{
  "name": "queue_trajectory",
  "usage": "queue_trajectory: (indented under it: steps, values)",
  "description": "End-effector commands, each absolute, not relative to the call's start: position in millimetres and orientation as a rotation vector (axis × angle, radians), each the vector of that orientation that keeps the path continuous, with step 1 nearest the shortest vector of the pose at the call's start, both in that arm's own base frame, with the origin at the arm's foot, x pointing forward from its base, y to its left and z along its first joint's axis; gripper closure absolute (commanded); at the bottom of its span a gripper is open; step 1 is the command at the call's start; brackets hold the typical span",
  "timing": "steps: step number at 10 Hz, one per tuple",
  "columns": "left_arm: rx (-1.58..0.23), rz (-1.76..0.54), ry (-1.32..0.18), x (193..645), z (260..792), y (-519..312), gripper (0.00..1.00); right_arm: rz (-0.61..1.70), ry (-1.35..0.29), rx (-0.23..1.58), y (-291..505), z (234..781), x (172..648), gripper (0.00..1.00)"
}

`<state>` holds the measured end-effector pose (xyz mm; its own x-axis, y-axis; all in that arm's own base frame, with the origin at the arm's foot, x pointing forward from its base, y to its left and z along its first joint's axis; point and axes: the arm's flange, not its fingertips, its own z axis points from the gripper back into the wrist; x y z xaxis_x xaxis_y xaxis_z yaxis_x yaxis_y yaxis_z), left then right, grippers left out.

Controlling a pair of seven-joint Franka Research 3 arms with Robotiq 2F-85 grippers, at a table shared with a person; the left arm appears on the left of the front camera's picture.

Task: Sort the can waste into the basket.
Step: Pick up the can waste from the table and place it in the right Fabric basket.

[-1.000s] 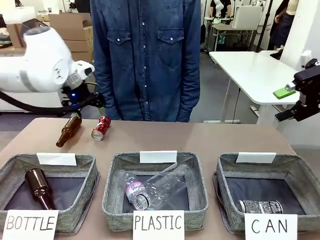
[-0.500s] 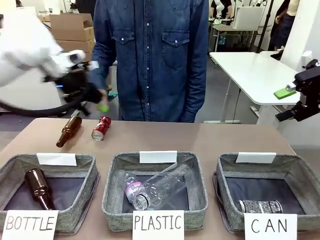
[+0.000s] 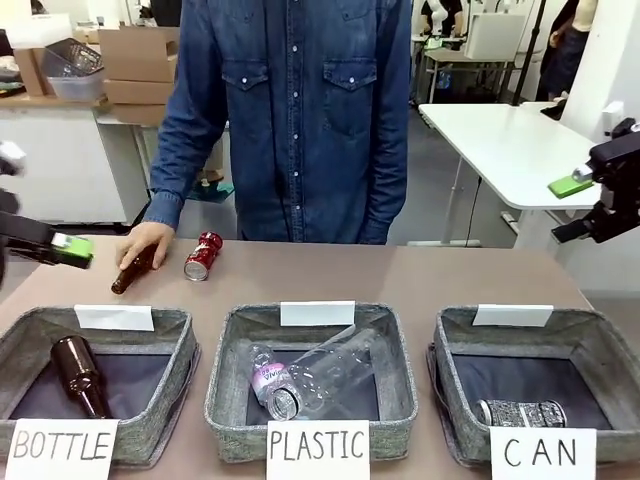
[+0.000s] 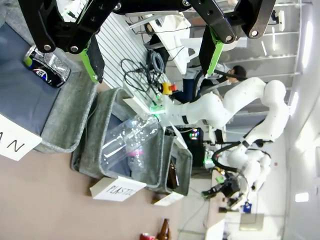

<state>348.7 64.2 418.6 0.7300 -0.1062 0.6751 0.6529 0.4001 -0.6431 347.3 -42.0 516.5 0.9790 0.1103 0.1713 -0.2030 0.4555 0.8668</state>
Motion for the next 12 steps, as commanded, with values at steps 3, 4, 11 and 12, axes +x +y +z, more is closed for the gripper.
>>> queue_trajectory:
  steps: [3,4,11,12]
  values:
    - [-1.703,-0.415,-0.468,390.1,375.8,160.4,0.0,0.217,-0.105,1.081,-43.9,517.2,347.2,0.0]
    - [-1.774,-0.312,-0.34,419.1,360.0,169.3,0.0,0.217,-0.105,1.081,-43.9,517.2,347.2,0.0]
    - [-1.521,-0.446,-0.629,334.6,392.6,134.6,0.0,0.217,-0.105,1.081,-43.9,517.2,347.2,0.0]
    - [-1.521,-0.446,-0.629,334.6,392.6,134.6,0.0,0.217,-0.105,1.081,-43.9,517.2,347.2,0.0]
